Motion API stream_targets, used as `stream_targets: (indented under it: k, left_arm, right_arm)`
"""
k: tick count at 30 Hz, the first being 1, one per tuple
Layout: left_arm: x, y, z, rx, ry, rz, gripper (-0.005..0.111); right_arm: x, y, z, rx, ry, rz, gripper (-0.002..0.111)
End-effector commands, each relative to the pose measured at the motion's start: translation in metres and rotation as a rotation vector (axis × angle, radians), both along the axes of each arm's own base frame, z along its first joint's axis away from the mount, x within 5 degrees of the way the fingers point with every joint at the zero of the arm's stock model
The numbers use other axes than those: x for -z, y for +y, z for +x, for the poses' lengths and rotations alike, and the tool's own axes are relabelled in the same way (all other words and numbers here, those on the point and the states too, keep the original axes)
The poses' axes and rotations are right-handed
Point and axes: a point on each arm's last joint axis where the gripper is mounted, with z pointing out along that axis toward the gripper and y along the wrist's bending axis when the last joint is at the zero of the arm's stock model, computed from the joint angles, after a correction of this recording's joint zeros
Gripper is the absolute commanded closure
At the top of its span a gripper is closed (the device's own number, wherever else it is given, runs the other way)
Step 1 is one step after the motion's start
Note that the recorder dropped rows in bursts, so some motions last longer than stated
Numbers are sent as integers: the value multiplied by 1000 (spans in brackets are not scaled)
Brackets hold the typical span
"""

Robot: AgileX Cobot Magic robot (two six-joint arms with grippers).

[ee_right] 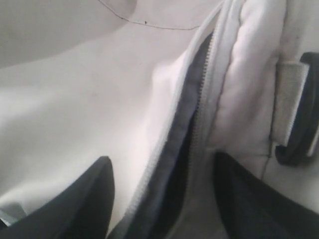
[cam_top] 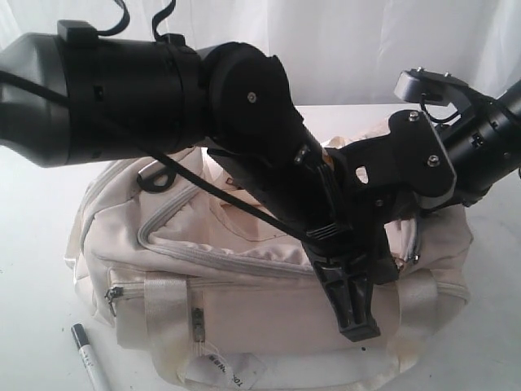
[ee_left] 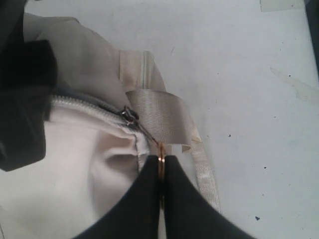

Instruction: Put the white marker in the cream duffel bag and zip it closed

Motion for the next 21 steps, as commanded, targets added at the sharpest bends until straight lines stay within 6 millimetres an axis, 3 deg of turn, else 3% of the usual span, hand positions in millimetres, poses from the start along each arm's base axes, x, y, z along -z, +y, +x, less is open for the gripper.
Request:
stream_targets:
  k: [1, 6, 21]
  left_arm:
    - [1, 0, -4, 4, 27, 2, 107]
    - [1, 1, -4, 6, 29, 5, 107]
    - [1, 7, -14, 12, 129, 66, 107]
  right_arm:
    - [3, 4, -1, -12, 16, 0, 72]
    - [4, 3, 2, -1, -9, -13, 108]
    - [4, -5, 12, 83, -90, -97, 108]
